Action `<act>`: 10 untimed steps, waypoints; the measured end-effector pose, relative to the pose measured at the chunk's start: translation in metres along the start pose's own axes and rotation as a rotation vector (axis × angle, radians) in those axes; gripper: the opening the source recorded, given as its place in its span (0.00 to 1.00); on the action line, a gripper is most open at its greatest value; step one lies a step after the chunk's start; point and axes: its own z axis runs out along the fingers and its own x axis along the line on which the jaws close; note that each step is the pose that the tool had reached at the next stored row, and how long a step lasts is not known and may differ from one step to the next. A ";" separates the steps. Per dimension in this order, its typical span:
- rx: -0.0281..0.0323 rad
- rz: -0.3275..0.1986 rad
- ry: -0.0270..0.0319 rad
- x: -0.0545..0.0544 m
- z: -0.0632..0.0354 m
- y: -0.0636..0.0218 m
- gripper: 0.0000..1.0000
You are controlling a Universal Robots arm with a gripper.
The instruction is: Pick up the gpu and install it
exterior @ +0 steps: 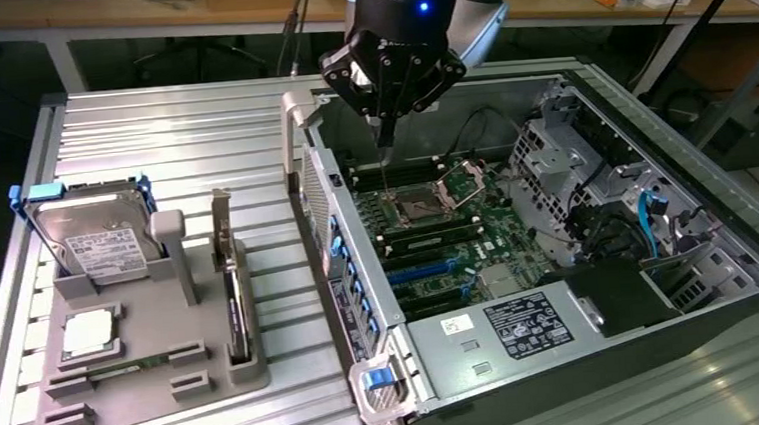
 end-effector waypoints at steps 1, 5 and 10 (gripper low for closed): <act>0.0000 0.000 0.0000 0.001 0.0000 -0.0001 0.11; 0.0000 0.000 0.0000 0.003 -0.0001 -0.0004 0.11; 0.0000 0.000 0.0000 0.006 -0.0002 -0.0007 0.11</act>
